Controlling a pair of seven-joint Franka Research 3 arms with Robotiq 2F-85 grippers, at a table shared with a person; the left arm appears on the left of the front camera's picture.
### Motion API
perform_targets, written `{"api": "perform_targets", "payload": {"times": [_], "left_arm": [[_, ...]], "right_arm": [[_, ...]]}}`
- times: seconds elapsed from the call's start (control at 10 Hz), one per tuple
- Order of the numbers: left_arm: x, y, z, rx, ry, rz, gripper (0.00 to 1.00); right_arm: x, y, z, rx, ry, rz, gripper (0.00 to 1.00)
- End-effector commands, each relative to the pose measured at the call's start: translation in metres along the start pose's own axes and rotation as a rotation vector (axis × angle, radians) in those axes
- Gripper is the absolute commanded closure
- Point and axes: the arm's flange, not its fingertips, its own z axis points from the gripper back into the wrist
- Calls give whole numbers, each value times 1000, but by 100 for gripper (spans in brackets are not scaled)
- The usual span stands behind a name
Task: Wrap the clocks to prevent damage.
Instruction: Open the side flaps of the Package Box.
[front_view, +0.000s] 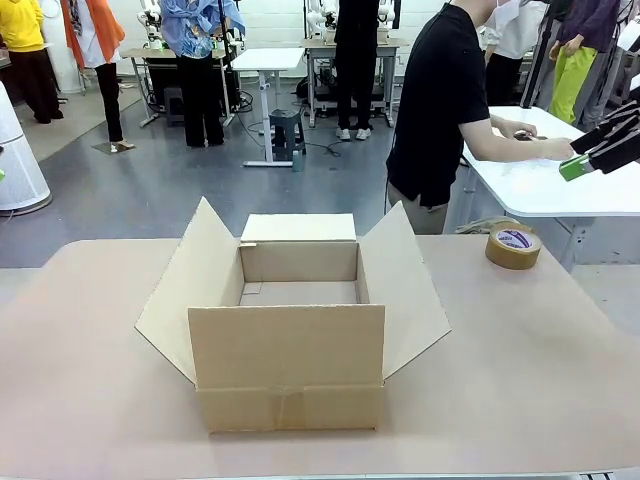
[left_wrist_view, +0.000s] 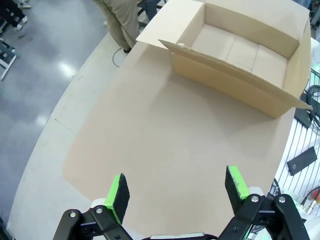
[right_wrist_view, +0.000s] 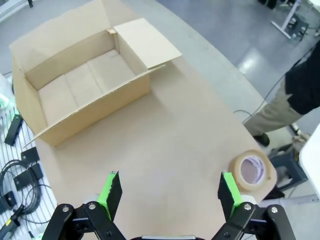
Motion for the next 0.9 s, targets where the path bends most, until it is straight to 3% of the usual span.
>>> {"api": "perform_targets", "payload": {"times": [0.0, 0.1, 0.7, 0.8], "left_arm": [[-6, 0, 3, -26, 11, -39, 0], [0, 0, 0, 0, 0, 0, 0], [-1, -2, 0, -3, 14, -11, 0], [-5, 1, 2, -33, -81, -62, 0]], "right_arm": [[-5, 14, 7, 31, 7, 25, 0], [0, 0, 0, 0, 0, 0, 0], [0, 0, 0, 0, 0, 0, 0], [0, 0, 0, 0, 0, 0, 0]]}}
